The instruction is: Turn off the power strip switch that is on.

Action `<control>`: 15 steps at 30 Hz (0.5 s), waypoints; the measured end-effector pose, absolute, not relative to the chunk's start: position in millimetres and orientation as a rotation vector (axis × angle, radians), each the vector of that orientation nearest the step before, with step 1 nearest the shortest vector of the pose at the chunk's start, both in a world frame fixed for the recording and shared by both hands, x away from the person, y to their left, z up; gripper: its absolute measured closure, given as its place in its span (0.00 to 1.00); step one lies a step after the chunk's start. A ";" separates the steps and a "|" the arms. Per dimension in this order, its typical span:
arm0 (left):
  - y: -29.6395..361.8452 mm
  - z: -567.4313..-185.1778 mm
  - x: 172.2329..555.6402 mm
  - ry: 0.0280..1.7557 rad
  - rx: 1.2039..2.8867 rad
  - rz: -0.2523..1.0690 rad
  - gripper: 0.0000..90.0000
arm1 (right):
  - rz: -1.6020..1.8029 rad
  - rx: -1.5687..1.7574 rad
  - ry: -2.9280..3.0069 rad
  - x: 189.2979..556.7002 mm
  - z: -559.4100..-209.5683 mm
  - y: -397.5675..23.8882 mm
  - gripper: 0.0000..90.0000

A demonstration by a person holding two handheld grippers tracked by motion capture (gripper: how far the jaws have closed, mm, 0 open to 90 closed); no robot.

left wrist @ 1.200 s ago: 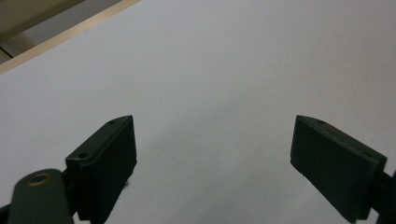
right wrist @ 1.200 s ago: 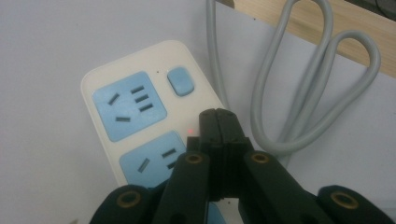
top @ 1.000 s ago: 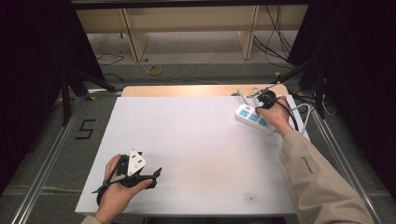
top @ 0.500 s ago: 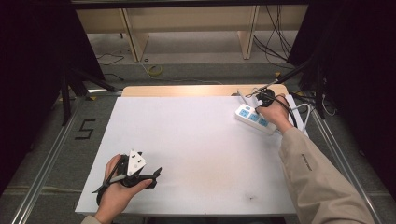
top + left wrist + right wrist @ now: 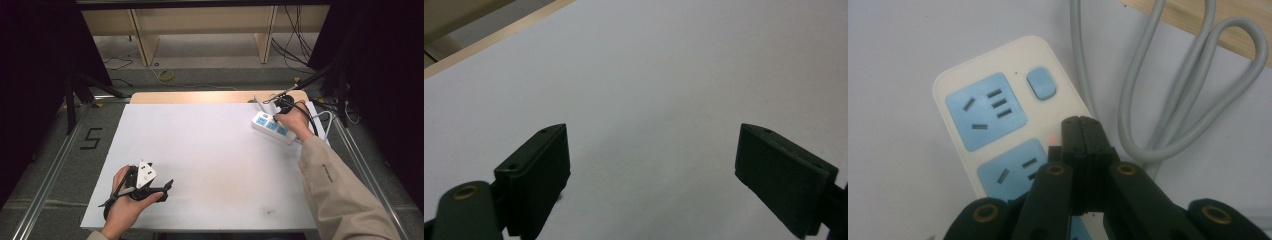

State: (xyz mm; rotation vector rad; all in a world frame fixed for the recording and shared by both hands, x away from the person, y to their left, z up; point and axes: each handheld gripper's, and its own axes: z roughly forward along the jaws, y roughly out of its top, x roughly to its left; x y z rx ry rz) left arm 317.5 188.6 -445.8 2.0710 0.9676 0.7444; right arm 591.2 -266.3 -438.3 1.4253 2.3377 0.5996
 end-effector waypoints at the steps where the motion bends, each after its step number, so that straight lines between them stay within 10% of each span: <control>1: 188.4 -445.9 317.5 0.968 2.069 0.744 0.16 | 0.597 1.425 2.338 591.2 -438.3 -266.1 1.00; 15: 188.3 -445.9 317.6 0.968 2.070 0.744 0.16 | 0.577 1.416 2.343 592.0 -437.9 -264.6 1.00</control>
